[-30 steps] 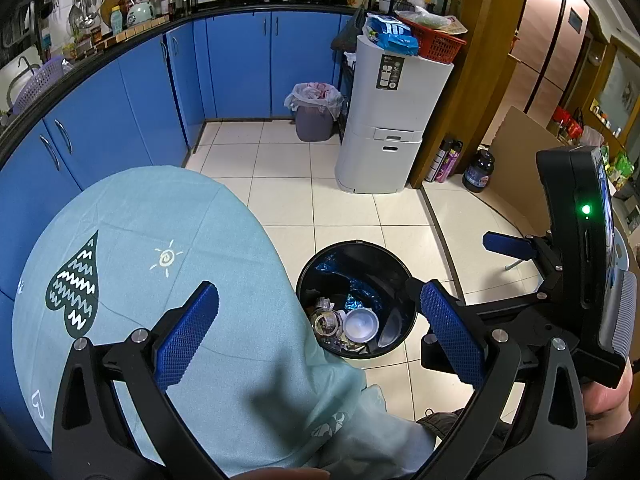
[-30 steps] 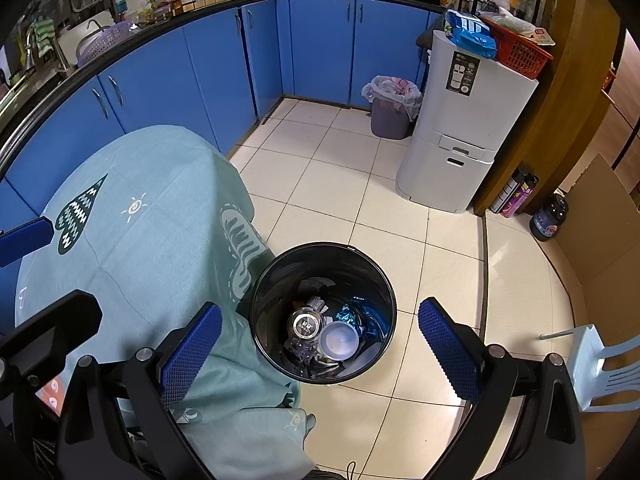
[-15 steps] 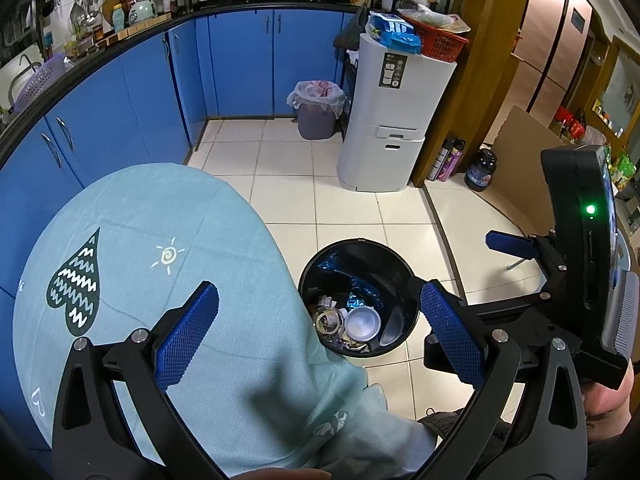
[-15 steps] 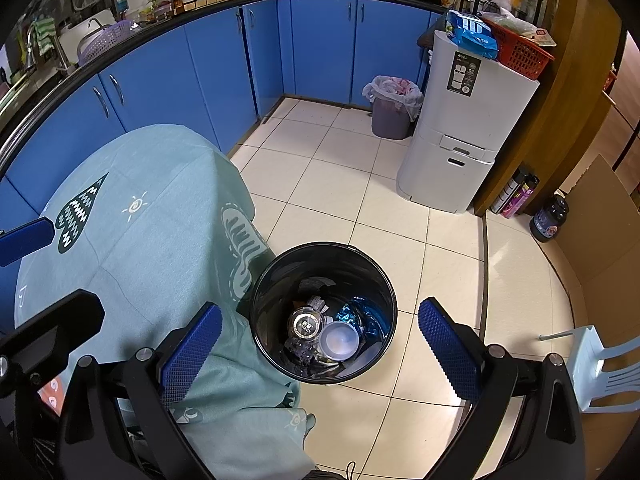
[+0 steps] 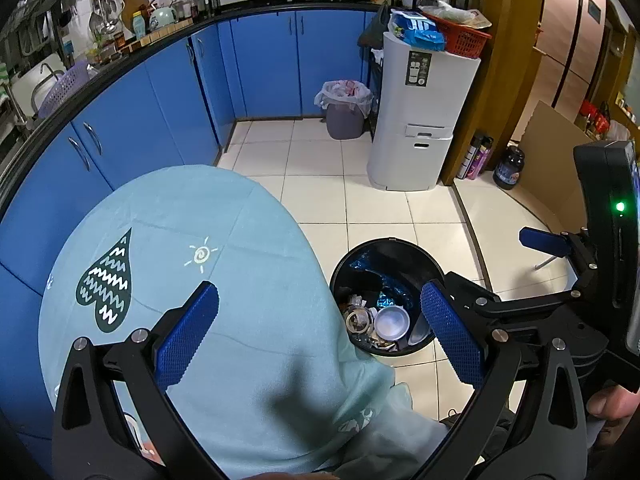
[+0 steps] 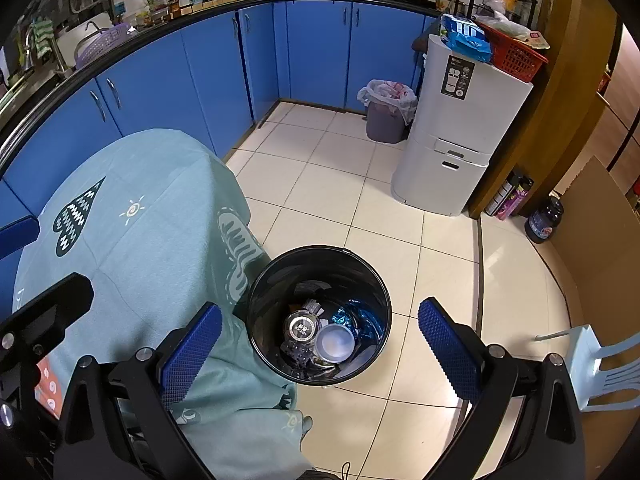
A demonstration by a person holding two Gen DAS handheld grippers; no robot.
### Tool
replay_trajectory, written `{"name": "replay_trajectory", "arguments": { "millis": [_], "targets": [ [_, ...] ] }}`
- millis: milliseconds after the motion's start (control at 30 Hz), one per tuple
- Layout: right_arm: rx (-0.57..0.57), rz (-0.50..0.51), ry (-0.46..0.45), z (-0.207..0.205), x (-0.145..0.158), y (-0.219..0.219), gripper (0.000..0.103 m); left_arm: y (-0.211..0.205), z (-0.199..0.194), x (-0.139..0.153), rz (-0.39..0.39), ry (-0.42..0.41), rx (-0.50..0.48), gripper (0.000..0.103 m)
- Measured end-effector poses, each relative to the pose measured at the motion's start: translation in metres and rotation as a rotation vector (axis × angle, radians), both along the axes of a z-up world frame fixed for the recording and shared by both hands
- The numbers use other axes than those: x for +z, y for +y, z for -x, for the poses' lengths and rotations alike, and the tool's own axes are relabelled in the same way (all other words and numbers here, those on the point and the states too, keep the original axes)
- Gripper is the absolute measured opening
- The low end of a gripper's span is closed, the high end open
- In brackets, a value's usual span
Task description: Collect trash
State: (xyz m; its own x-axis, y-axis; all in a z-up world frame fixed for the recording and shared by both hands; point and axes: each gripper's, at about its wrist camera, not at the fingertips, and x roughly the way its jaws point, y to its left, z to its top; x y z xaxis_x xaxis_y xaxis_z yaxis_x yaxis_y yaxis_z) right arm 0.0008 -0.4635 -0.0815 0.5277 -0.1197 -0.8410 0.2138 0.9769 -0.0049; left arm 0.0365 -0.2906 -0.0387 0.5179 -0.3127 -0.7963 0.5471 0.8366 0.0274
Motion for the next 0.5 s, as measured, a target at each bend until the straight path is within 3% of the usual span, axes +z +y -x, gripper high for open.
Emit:
{"name": "replay_trajectory", "arguments": {
  "millis": [500],
  "targets": [
    [0.005,0.002,-0.003,0.0014,0.0008,-0.0002,0.096,-0.0017,-0.0007,0.004,-0.002,-0.016,-0.005,0.1]
  ]
}}
